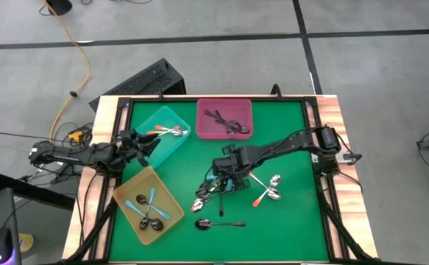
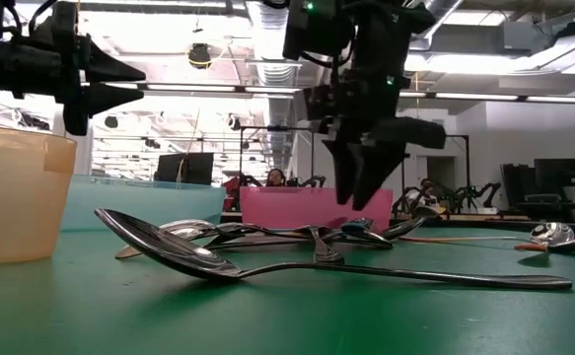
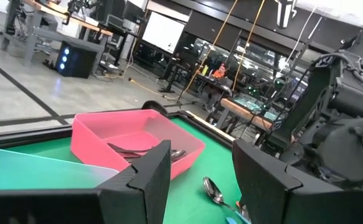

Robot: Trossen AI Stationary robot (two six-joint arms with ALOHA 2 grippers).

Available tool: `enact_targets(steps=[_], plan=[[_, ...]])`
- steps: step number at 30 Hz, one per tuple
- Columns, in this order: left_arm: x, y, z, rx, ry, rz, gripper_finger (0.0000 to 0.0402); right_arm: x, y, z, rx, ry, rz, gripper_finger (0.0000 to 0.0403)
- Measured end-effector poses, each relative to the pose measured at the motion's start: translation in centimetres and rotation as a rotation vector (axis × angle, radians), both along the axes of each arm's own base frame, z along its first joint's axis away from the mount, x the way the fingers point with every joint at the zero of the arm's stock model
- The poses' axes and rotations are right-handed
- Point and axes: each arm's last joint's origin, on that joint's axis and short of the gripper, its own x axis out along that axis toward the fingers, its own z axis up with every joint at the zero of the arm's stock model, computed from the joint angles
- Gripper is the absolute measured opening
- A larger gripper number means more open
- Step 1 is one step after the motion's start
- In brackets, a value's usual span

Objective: Sort silverware by color (type)
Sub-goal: Put the blue spoon into the orange bin

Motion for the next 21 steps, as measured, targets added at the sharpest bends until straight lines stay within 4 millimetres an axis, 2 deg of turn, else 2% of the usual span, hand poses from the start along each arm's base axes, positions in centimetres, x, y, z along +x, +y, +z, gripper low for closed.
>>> enact_targets(steps=[3, 8, 16, 21], plan=[[0.0, 0.0, 0.0, -0.001, 0.003, 0.000, 0.0158, -0.2, -0.5, -0.7, -0.015, 0.066, 0.061, 0.0162], [0.0, 0.0, 0.0, -0.001, 0.003, 0.000, 0.0158, 0.2, -1.0, -0.8, -0.024, 0.055, 0.114, 0.0162], [0.0, 0.0, 0.0, 0.000, 0.005, 0.001, 0.0158, 0.5, -1.8, -0.8, 0.012, 0.032, 0.101, 0.0162], [0.0, 0.0, 0.0, 0.000, 0.004, 0.001, 0.0158, -0.1, -1.5, -2.1, 0.028, 0.029, 0.117, 0.0162]])
